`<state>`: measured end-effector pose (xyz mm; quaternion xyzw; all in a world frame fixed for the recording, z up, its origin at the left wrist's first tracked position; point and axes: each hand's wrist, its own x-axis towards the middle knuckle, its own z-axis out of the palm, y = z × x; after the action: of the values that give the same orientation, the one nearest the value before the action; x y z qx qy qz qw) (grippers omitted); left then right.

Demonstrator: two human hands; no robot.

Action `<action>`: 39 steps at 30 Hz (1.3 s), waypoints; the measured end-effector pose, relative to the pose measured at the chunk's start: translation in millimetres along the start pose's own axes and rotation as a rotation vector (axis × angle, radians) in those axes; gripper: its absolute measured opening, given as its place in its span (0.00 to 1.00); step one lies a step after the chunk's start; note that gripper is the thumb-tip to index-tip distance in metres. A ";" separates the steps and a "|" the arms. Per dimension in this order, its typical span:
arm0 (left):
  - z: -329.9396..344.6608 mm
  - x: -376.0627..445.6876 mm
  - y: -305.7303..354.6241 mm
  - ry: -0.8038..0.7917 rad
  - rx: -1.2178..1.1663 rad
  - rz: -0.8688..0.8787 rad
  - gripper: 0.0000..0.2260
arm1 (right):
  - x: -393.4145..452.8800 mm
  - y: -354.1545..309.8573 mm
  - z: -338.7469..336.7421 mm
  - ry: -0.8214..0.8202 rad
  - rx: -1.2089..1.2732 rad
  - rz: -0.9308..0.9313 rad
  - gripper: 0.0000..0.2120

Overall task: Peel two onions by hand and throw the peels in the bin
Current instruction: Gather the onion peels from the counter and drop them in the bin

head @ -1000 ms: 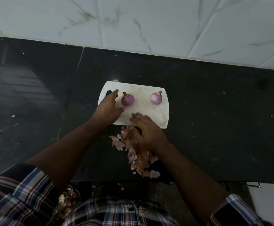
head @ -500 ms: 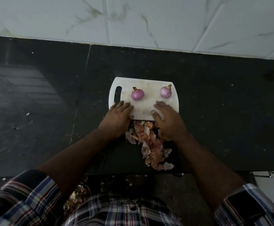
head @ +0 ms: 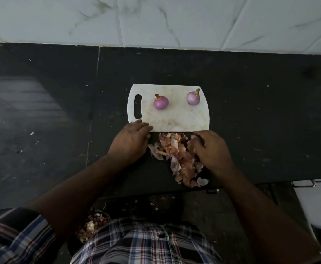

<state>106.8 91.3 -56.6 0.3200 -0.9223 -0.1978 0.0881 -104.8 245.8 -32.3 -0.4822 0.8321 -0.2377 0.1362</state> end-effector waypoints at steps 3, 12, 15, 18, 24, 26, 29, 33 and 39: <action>8.8 4.6 2.5 -0.080 -0.017 -0.044 0.20 | 3.4 6.0 5.9 -0.074 -0.067 -0.039 0.15; 6.5 29.4 5.1 -0.130 -0.048 -0.088 0.22 | 23.4 -3.7 22.2 -0.142 -0.066 0.039 0.24; 11.5 27.1 14.7 -0.181 -0.036 -0.031 0.22 | 7.9 -23.4 38.4 -0.276 -0.057 -0.056 0.26; 11.7 20.1 26.0 -0.245 -0.038 0.026 0.24 | 1.5 -35.2 42.2 -0.315 0.015 -0.117 0.24; -12.6 4.4 22.2 -0.123 -0.075 -0.042 0.19 | -11.0 -5.5 -17.2 -0.245 -0.148 0.154 0.31; -16.0 2.4 19.1 -0.268 -0.092 -0.109 0.28 | -32.2 2.7 -30.1 -0.383 -0.168 0.308 0.39; -15.2 5.8 22.1 -0.485 -0.034 -0.140 0.48 | -56.6 -1.4 -19.6 -0.530 -0.143 0.426 0.53; -6.5 14.8 39.6 -0.531 0.029 -0.073 0.52 | -45.0 -26.6 7.0 -0.421 -0.108 0.406 0.49; -9.7 19.3 44.4 -0.514 -0.036 -0.088 0.41 | -12.1 -50.8 5.4 -0.386 -0.033 0.255 0.30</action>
<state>69.9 108.1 -28.4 0.2975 -0.8959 -0.2928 -0.1523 -58.8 233.4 -10.2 -0.4120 0.8486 -0.1084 0.3138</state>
